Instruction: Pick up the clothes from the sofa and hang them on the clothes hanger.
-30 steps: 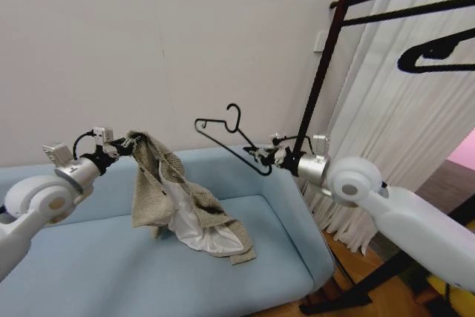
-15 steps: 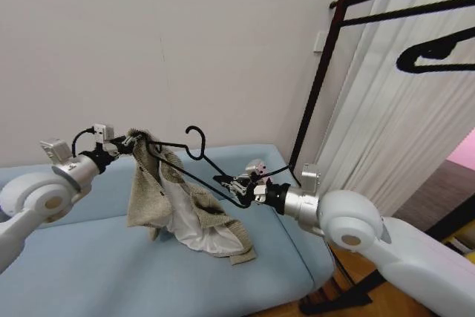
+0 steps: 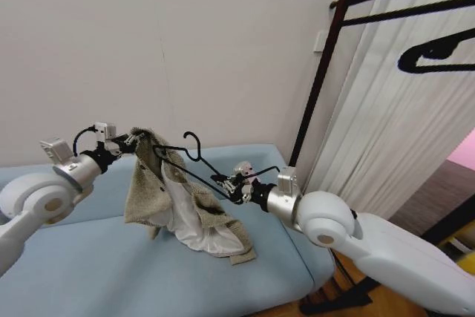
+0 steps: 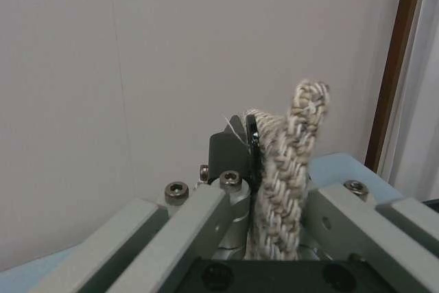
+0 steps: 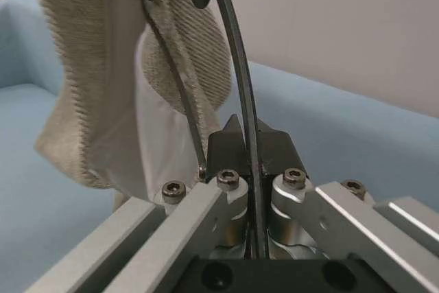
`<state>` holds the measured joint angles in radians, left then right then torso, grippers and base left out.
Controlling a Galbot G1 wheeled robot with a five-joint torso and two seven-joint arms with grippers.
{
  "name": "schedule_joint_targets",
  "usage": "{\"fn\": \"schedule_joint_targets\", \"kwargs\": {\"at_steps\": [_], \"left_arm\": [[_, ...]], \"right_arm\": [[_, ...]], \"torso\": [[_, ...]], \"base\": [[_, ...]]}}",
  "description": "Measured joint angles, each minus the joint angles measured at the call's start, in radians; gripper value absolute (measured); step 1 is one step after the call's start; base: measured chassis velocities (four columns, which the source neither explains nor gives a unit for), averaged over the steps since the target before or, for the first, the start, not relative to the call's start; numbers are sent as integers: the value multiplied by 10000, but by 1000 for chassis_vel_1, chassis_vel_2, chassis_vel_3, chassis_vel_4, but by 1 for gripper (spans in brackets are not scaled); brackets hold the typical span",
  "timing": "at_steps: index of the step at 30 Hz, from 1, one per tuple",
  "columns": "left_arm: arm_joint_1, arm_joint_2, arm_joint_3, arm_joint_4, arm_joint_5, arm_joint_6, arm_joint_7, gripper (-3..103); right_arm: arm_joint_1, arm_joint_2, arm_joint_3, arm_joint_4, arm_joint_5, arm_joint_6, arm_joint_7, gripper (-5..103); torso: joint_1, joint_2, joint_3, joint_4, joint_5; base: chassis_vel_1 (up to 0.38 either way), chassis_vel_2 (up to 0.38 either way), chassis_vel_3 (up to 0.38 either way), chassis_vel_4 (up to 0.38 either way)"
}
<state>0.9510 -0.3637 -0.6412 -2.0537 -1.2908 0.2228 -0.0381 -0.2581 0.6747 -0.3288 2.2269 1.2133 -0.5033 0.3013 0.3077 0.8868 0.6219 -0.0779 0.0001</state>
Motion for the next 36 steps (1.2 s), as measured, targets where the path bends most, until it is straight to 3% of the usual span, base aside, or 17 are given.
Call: {"fn": "schedule_joint_targets", "kwargs": {"at_steps": [10,23,36], "left_arm": [[-48,1,71,-37,-6,0,-32,2],[-10,-107,135,-466,3,38,-255,2],[162,-221,-408,-1290,22,43,-388,2]], "right_arm": [[-635,251,299,-94,-268,-65,135,2],[786,2032,-1078,-633,576,217,1241,2],[885,4000,-1597,-2247,1731,660,2290,2]], "torso": [[-1,0,0,-1,0],[-1,0,0,0,-3],[0,0,0,1,-2]], "base": [[0,0,0,0],[0,0,0,0],[0,0,0,0]]}}
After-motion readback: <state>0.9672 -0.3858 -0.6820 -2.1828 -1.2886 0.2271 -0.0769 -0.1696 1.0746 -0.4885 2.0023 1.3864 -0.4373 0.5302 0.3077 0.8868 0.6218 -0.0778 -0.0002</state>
